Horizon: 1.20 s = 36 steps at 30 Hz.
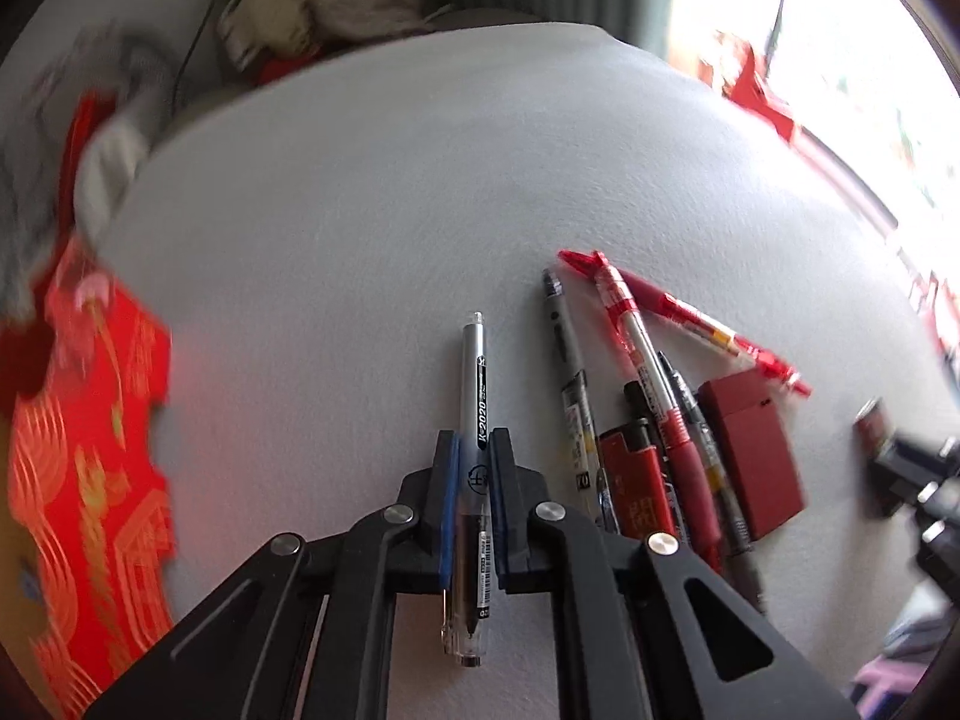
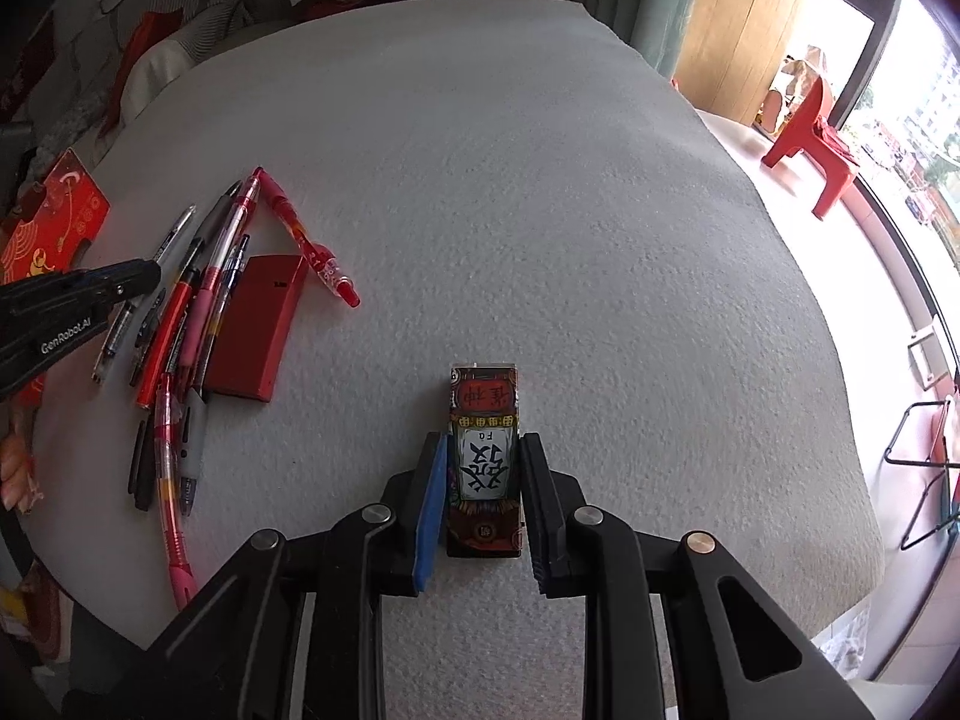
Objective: Organize rigid objects
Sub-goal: 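Lift the clear pen and eraser box and carry them toward the cardboard box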
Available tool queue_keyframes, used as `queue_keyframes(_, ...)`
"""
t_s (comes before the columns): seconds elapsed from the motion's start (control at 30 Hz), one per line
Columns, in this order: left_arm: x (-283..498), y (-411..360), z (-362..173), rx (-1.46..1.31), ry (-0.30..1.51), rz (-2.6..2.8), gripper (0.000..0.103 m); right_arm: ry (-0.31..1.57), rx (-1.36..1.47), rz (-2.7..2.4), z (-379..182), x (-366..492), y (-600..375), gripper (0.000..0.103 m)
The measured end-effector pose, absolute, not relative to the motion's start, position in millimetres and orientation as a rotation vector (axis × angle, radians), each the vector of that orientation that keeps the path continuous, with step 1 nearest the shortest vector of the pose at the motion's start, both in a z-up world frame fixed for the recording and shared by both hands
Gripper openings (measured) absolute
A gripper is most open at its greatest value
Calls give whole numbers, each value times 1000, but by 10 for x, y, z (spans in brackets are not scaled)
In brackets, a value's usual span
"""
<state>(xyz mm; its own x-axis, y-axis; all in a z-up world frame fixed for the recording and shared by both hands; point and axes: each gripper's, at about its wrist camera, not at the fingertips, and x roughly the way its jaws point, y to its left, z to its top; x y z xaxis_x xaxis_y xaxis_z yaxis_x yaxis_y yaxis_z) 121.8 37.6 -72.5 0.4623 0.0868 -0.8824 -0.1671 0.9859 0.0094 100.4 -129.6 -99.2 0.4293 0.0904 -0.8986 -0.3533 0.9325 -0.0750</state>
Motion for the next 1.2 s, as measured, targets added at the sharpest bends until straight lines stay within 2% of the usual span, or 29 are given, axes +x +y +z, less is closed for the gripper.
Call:
queue_keyframes(0.4,523,286,-192,-255,903,132,10,984,42,308,-518,552,-1482,25)
queue_keyframes(0.67,227,83,10,-238,874,78,11,981,109,335,-416,447,-1511,25)
queue_keyframes(1.2,121,-139,186,-184,832,28,11,977,165,333,-364,395,-1647,25)
